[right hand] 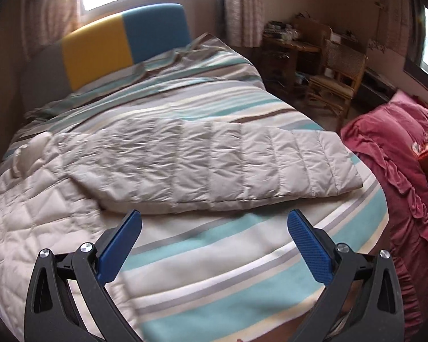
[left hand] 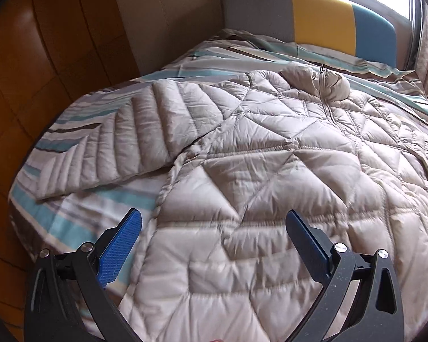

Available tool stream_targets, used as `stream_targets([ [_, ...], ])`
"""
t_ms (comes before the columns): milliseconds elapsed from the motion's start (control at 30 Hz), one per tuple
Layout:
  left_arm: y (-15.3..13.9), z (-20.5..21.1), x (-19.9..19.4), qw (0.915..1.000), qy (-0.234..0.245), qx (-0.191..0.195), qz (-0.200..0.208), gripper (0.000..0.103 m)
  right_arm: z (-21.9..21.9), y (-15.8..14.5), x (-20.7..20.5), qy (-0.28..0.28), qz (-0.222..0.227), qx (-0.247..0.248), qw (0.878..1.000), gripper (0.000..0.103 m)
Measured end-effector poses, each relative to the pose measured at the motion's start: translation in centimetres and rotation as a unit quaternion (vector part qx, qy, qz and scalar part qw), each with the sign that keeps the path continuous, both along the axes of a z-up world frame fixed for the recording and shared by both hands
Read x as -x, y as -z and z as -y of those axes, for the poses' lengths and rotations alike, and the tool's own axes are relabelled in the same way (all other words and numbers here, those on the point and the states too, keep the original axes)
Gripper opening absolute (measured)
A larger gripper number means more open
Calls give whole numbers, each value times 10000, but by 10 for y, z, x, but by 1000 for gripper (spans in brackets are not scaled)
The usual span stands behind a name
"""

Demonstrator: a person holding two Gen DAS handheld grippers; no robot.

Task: Fold large clothes
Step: 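Reach the right tool to a jacket sleeve cuff and close on it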

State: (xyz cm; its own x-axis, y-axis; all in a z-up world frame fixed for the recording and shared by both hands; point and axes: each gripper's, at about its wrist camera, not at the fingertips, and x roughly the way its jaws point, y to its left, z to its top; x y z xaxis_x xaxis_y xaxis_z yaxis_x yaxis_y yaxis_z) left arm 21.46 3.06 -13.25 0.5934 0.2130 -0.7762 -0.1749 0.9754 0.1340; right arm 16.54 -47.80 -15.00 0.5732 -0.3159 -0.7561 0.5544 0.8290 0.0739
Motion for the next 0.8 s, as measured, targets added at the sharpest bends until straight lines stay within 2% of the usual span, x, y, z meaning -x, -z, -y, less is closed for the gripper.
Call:
stream_targets([
  [100, 12, -2, -17, 10000, 49, -47, -59, 100, 21, 15, -4, 287, -123, -58, 9995, 101],
  [200, 26, -15, -37, 9993, -53, 334, -177, 100, 42, 25, -5, 701, -48, -31, 9975, 101],
  [367, 43, -31, -57, 9978, -193, 619, -126, 100, 73, 35, 0, 1277, 153, -283, 9913, 101],
  [433, 46, -31, -61, 9983, -130, 558, -111, 100, 86, 41, 1, 1494, 161, -468, 9875, 101],
  [633, 59, -25, -65, 9988, 469, -146, 84, 100, 113, 58, -6, 1844, 249, -829, 9790, 93],
  [767, 63, -34, -70, 9979, 642, 8, 81, 100, 118, 60, -14, 1920, 204, -660, 9790, 82],
  [800, 64, -37, -71, 9977, 665, 84, 71, 100, 120, 60, -16, 1951, 192, -637, 9785, 75],
])
